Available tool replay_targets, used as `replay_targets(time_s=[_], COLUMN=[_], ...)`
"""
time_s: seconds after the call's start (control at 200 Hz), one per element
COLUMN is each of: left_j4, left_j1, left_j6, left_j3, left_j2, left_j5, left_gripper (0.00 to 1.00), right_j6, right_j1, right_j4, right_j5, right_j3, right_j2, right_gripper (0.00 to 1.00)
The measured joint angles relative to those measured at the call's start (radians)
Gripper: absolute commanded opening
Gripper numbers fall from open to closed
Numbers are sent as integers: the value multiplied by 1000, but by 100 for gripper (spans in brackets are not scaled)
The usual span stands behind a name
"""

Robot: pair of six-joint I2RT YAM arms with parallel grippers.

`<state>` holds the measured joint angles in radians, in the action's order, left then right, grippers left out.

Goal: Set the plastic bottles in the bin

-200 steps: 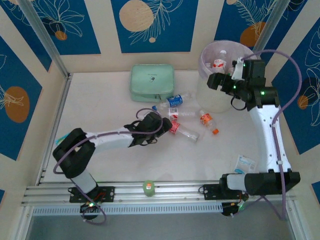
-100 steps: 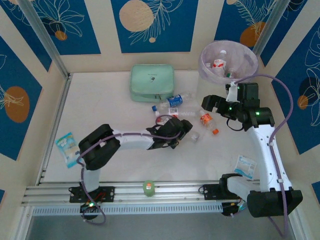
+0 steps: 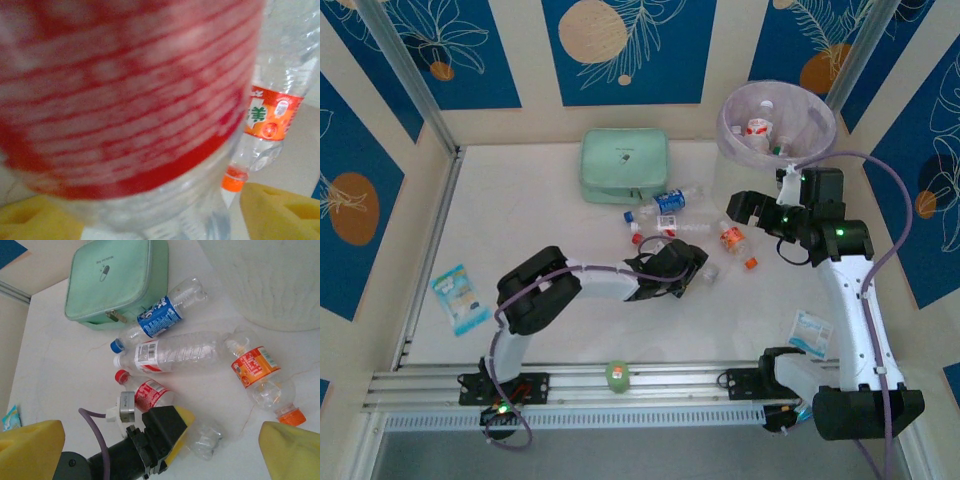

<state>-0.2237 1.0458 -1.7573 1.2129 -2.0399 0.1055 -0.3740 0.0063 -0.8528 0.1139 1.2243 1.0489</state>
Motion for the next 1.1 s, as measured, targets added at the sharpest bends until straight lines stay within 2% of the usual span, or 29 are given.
replay_targets(time_s=[0.195, 0.35, 0.52, 0.685, 0.886, 0.961, 1.101], left_j4=[-32, -95, -88, -89, -208, -189, -52], left_j1=[0, 0, -4, -22, -117, -148, -185], left_j6=[-20, -24, 34, 147, 285, 341, 505], left_j3=[-8, -92, -204, -242, -382, -426, -433], left_j2=[-7, 34, 137, 216, 309, 347, 459], left_j5=[0, -2, 18, 30, -8, -8, 0], left_gripper=[54, 42, 41, 41, 40, 38, 36], right_j6=[0, -1, -5, -32, -46, -45, -32], right_j1=[-11, -14, -14, -9, 57, 82, 116], right_j4=[0, 0, 3, 43, 74, 77, 80], right_j5=[5, 19, 62, 167, 224, 230, 254], right_j3=[-4, -4, -3, -3, 25, 26, 26], right_j2=[-10, -15, -23, -34, -2, -2, 2], right_gripper=[98, 98, 98, 97, 95, 94, 92])
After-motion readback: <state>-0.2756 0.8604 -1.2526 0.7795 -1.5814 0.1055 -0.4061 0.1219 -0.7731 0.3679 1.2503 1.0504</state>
